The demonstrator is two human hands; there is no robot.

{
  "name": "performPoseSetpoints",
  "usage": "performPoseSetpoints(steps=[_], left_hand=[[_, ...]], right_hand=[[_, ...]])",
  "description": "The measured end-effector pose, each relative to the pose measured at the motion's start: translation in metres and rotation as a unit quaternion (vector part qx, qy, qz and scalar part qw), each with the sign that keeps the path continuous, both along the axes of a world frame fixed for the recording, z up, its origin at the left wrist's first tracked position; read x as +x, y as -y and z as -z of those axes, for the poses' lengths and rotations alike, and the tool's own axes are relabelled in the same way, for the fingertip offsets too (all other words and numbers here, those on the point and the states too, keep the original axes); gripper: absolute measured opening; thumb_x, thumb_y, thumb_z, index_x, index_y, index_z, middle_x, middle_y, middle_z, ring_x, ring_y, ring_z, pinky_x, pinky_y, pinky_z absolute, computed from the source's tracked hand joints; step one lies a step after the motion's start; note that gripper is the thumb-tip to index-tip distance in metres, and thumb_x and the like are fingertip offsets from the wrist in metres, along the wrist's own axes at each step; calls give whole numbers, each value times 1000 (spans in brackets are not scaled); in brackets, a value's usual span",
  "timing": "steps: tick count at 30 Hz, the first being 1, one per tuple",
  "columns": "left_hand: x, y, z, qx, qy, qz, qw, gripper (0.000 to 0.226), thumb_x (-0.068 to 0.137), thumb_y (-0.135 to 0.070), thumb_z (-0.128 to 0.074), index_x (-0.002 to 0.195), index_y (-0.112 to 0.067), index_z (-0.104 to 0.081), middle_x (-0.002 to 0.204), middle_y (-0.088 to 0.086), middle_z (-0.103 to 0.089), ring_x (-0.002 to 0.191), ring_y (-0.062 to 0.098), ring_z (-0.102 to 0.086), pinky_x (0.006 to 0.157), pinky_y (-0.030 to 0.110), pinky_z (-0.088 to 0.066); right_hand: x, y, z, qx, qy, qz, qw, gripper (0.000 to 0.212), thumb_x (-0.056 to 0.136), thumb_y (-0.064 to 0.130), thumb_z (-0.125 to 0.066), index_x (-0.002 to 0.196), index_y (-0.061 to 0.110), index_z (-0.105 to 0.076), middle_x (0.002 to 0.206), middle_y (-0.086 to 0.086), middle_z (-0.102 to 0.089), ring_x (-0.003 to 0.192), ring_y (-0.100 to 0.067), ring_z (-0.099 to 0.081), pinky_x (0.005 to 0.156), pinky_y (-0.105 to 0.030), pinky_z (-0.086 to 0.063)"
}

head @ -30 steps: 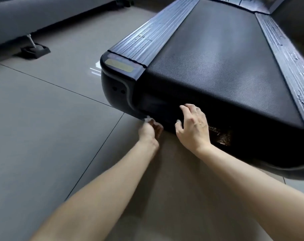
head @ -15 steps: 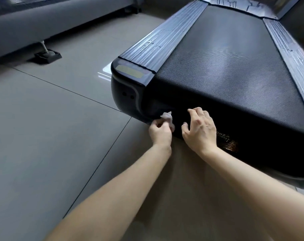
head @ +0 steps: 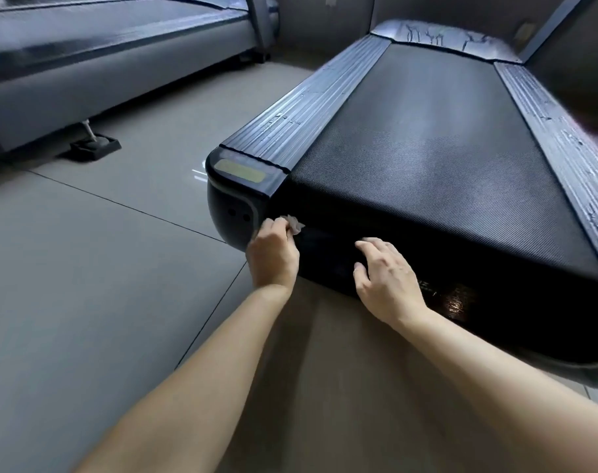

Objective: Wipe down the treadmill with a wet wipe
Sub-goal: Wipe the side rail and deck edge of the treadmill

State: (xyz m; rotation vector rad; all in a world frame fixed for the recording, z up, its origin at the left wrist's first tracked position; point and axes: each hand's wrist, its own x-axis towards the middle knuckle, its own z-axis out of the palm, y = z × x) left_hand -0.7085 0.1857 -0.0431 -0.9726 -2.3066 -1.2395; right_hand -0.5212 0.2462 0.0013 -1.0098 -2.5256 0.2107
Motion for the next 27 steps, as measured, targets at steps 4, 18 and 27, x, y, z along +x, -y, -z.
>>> performPoseSetpoints(steps=[4,18,27], left_hand=[[28,-15,-6,10,-15,87,996,11,85,-4,-65,83,-14,-68,81,8,-64,72,31,-64,64,39,-51],[-53,-10,-63,-379,-517,215,737,24,62,2,-65,64,-20,-58,61,-1,-57,57,19,-56,57,29,-44],[-77,-19,-119,-399,-521,237,717,31,81,8,-43,80,-9,-68,83,9,-63,79,27,-61,67,36,-51]], right_hand=[[-5,-3,-4,-21,-31,12,999,35,97,14,-55,131,7,-63,130,-6,-65,122,-26,-56,106,-31,-37],[-13,-8,6,29,-18,40,999,24,87,14,-62,110,10,-69,105,-4,-65,98,-27,-60,88,-38,-51],[-27,-8,-2,7,11,67,998,24,89,21,-58,109,12,-68,106,-5,-59,103,-25,-55,86,-37,-50]])
